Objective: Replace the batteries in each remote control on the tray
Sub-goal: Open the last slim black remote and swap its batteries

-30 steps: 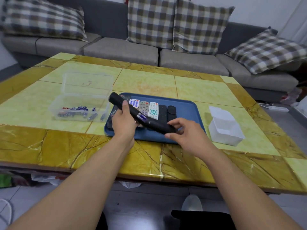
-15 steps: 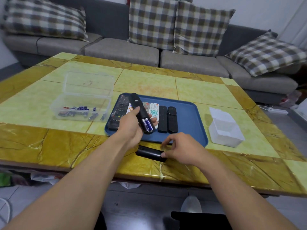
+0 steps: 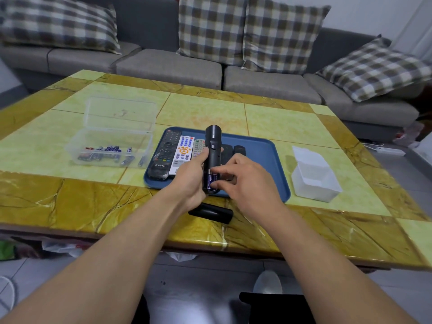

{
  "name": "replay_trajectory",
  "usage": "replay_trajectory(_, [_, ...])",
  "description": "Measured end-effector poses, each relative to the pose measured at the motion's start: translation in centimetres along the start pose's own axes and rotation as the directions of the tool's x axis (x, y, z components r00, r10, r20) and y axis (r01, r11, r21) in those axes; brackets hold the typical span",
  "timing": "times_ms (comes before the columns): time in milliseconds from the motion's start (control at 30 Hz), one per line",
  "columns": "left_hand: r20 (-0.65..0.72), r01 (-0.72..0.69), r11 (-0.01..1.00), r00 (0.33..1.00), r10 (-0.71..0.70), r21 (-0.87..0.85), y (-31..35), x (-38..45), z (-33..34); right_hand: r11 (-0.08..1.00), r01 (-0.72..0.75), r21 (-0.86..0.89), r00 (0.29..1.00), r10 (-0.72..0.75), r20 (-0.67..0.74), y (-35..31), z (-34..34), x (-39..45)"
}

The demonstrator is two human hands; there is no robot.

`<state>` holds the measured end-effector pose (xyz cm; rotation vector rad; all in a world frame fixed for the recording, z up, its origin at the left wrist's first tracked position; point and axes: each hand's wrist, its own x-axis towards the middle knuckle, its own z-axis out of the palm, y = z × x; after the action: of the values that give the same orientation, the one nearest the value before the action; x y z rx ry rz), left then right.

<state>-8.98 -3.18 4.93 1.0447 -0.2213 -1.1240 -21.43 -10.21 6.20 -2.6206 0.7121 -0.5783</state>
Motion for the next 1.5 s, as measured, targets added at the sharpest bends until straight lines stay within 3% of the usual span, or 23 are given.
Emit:
replay_trajectory(267, [-0.052,-0.02,1.0,0.998,0.021,0.024,0.0,-0.3,0.1,0.986,0.036,-0.161,0.997,-0.023,0.079,-0.9,-0.2,0.4])
replay_trajectory(733, [-0.07,0.009,1.0,0.997,-0.01,-0.018,0.3,-0.7,-0.2,0.974,0.059,-0.219,0.992,-0.033,0.122,-1.5,-0.2,0.6])
replay_trajectory(967, [-0.123,0.043,0.997,0.992,-0.036,0.057,0.3,-0.8,-0.5,0.996,0.022,-0.083,0.993,-0.012,0.12,-1.5,0.0,0.9])
replay_trajectory(1233, [-0.085,-0.031,0.989,0.995,0.044,0.145,0.3,-1.3,0.3,1.0,-0.009,0.021,0.989,0.006,0.15,-2.4,0.7,1.1])
replay_trajectory(1367, [-0.102,-0.034,0.999,0.994,0.038,0.037,0.8,-1.4,0.6,0.993,-0.039,0.112,0.999,0.039,0.003,-2.7,0.4,0.6])
replay_trajectory(1500, [-0.069,-0.003,1.0,0.998,0.002,-0.006,1.0,-1.7,0.8,0.993,-0.025,0.112,0.999,0.03,-0.043,-2.7,0.2,0.4])
